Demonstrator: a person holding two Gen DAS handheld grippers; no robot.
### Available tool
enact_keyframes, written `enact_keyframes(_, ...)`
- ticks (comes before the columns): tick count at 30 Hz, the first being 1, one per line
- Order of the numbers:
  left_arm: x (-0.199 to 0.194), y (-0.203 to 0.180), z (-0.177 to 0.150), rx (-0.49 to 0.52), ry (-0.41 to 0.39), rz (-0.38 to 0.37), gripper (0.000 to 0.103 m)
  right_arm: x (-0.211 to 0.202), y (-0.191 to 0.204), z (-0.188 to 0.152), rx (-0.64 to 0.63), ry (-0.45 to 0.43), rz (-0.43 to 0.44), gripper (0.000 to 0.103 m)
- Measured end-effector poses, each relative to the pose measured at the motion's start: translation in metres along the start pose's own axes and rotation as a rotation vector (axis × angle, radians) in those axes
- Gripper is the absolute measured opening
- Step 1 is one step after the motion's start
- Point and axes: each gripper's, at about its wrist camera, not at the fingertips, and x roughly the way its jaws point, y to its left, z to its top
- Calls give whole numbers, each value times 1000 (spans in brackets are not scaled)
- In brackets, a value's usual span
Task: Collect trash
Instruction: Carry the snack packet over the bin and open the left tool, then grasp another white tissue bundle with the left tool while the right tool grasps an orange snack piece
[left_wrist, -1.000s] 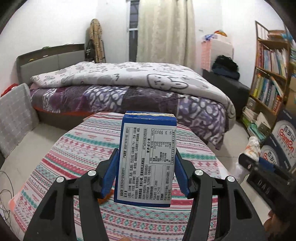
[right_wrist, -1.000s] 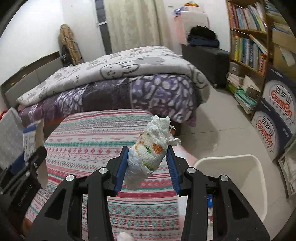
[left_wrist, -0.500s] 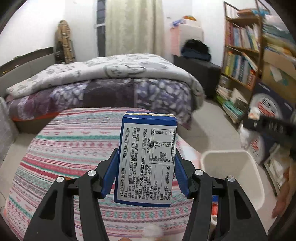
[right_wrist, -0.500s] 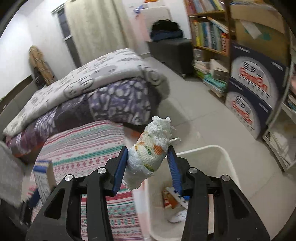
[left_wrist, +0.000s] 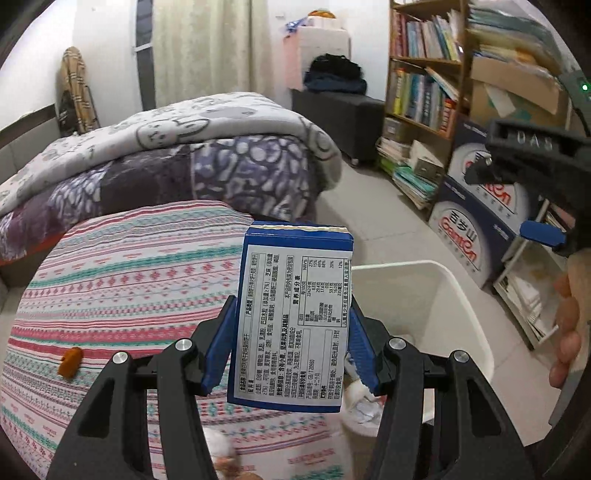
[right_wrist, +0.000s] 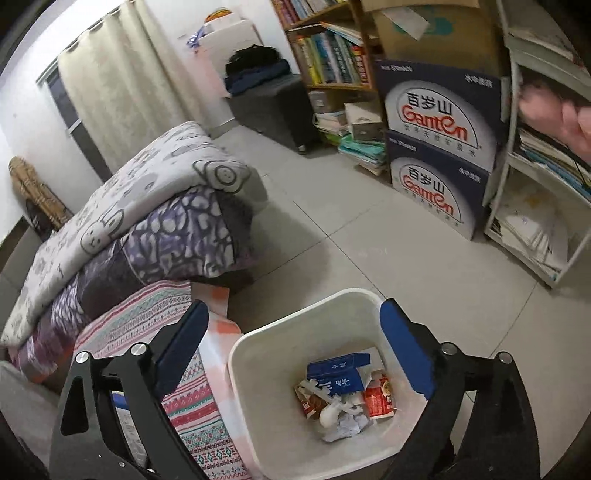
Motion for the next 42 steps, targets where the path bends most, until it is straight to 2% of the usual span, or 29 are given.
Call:
enact_keyframes(4,4,-16,-2,15,18,-36,56,2,-10,3,29,20,4,92)
enact_keyframes(8,12,-31,-2,24,62,-121,57,0,-17,5,47,22,10,93)
enact_keyframes(11,15,-34,-4,37,91,-148,75,-2,-21,7,63,19,13,93)
enact_keyframes(15,19,-29,-9,47,127,-136,77,0,-21,6,82,39,28,94)
enact_keyframes(20,26,-12,-15,35,197,-123,79,8,-8,1,43,86,40,96)
enact_keyframes(24,34,9,-21,35,277,-100,79,18,2,-6,12,142,57,96)
enact_keyframes(34,48,75,-48,-64,512,-88,79,32,29,-21,-41,222,90,96)
enact_keyframes(38,53,79,-70,-27,620,-91,79,38,43,-29,-68,246,93,96)
enact_keyframes(41,53,80,-86,3,641,-56,78,42,52,-35,-89,255,84,96)
enact_keyframes(42,53,82,-89,0,637,-51,72,45,56,-38,-94,261,80,96)
